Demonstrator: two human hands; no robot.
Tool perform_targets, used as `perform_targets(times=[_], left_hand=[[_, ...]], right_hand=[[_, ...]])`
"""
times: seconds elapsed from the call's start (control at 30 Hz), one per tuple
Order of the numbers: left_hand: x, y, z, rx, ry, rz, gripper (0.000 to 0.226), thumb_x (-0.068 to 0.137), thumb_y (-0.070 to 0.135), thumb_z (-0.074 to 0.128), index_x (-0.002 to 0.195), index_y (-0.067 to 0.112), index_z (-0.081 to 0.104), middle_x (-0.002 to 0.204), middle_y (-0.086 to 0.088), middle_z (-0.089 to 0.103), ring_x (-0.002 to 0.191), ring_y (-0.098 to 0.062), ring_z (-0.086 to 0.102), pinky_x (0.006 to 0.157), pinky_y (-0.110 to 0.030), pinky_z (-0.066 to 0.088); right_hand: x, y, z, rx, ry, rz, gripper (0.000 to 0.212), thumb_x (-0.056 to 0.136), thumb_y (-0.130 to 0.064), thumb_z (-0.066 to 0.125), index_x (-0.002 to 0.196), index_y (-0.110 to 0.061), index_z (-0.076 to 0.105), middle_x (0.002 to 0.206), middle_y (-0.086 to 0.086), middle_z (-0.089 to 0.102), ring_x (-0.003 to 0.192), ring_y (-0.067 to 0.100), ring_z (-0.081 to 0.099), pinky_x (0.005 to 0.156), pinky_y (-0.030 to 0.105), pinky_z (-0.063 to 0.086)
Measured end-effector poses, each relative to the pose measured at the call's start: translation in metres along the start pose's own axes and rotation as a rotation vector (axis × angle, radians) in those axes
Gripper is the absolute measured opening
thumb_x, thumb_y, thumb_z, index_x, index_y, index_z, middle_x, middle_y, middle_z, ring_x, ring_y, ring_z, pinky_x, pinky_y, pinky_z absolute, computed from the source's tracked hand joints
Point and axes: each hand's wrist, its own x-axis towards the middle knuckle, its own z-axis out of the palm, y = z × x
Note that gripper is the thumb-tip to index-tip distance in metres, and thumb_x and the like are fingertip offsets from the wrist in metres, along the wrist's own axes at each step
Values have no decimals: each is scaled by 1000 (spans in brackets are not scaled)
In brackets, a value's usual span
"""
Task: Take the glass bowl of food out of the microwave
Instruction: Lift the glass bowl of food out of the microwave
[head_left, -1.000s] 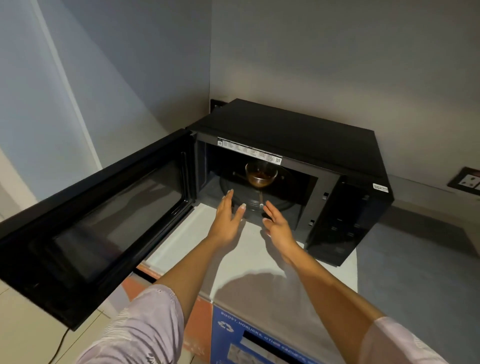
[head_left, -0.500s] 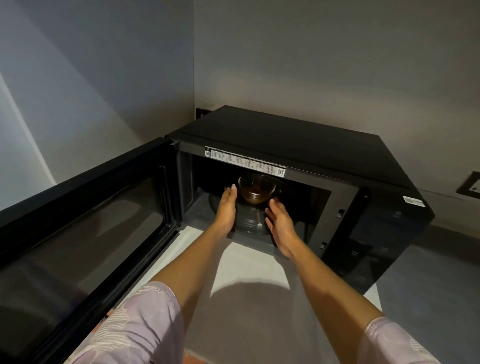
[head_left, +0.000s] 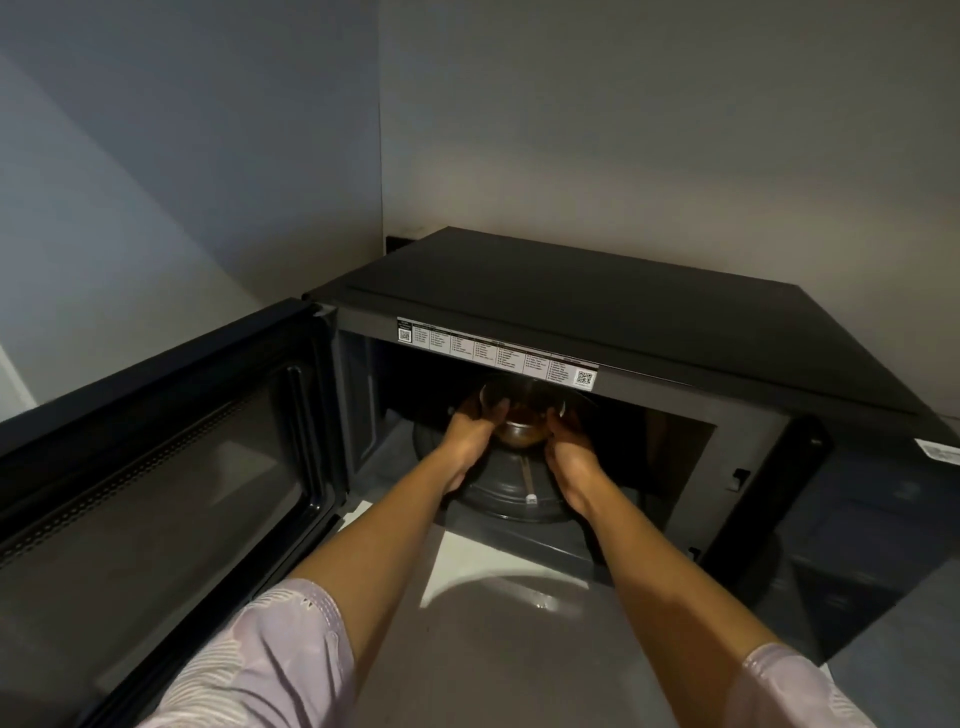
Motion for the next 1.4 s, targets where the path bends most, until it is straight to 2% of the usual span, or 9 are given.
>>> perform_targets(times=[0.1,0.2,0.27,0.37,0.53,0.77,1.03,1.23,1.4], left_hand=[[0,0,2,-55,10,-1,37,97,17,57,132,9,54,132,-15,61,109,-20,62,82,-20,53],[-5,1,3,-123,29,-12,38,96,11,57,133,5,54,130,-17,61,102,-16,59,60,-6,52],[-10,1,1,-147,27,-20,40,95,10,58,134,5,53,131,-20,61,103,-18,60,65,-9,54],[-19,-1,-4,-178,0,-25,43,95,8,58,137,5,50,132,-21,61,107,-19,60,73,-13,55],[-45,-1,-19,-181,-42,-27,32,93,9,60,125,11,59,129,-12,64,103,-9,68,68,-11,55],[-93,5,-33,-184,-68,-34,44,92,10,62,129,32,56,114,8,71,93,5,70,71,-11,54],[-157,6,-35,-184,-89,-60,37,95,13,59,128,28,59,114,4,73,99,-2,70,72,-13,54],[-197,-5,-34,-227,-62,-97,38,92,18,62,129,24,61,114,-2,74,103,-10,70,82,-21,57],[-221,-21,-29,-263,-57,-145,42,87,28,65,128,20,64,111,-12,63,103,-32,57,97,-37,48]], right_hand=[[0,-4,1,129,-22,59,37,102,-16,40,138,-12,46,124,6,56,94,11,59,69,18,45],[-1,-8,1,214,-25,103,27,102,-11,40,124,-16,55,118,4,57,100,14,58,76,23,48],[-3,-8,1,230,-20,111,23,101,-9,41,111,-20,57,116,5,59,98,16,61,94,33,46],[-11,-7,1,211,-15,108,34,100,-9,42,131,-18,52,130,9,59,122,26,55,100,37,42],[-29,-10,-1,166,38,146,20,96,-10,49,101,-23,62,111,8,65,108,24,61,91,37,48],[-67,-12,-7,116,23,143,17,96,-12,52,111,-9,59,104,14,67,95,26,66,72,33,56],[-118,-8,-11,90,101,242,11,90,-7,60,101,-10,61,107,20,66,102,36,65,61,30,55],[-160,4,-24,38,124,149,10,83,-7,67,93,-6,69,77,11,68,68,24,66,48,26,53],[-189,13,-42,50,148,234,13,79,-3,64,89,-11,68,90,17,67,83,31,66,56,32,54]])
